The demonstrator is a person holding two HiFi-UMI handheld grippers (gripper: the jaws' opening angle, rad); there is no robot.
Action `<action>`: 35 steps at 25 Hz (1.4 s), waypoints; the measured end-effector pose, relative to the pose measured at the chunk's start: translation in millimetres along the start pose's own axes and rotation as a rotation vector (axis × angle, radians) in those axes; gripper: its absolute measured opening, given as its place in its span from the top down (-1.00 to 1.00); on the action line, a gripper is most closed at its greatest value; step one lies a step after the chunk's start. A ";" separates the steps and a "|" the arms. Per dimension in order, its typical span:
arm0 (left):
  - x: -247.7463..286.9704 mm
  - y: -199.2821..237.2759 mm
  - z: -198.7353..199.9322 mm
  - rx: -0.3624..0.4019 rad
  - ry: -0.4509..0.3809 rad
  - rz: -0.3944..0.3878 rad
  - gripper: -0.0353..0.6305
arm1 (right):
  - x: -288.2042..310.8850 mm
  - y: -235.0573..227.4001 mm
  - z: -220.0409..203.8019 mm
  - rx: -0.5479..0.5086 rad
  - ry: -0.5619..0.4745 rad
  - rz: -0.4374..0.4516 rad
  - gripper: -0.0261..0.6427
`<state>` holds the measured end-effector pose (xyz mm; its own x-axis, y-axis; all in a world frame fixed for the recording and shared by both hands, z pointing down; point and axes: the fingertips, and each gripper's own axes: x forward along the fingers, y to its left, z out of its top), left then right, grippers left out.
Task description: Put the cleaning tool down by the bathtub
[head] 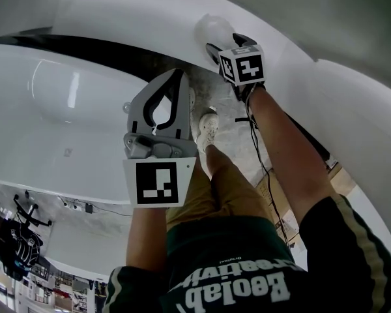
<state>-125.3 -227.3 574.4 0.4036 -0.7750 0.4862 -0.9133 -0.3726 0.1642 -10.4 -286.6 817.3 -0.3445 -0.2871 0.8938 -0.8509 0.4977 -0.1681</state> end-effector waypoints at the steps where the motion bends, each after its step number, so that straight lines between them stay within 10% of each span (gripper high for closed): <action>1: 0.0 -0.2 0.6 0.001 -0.001 -0.004 0.87 | -2.6 1.3 0.6 0.007 -0.005 0.002 -0.08; 20: -36.7 -51.9 110.7 0.070 -0.151 -0.065 0.87 | -168.5 48.4 61.1 -0.065 -0.261 0.008 -0.08; 35: -122.4 -129.7 220.2 0.283 -0.347 -0.054 0.87 | -420.1 103.3 119.2 -0.317 -0.757 0.084 -0.08</action>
<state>-44.4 -196.5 304.6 0.4888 -0.8577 0.1592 -0.8591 -0.5050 -0.0831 -0.8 -212.2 374.9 -0.6728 -0.6558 0.3425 -0.6968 0.7172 0.0046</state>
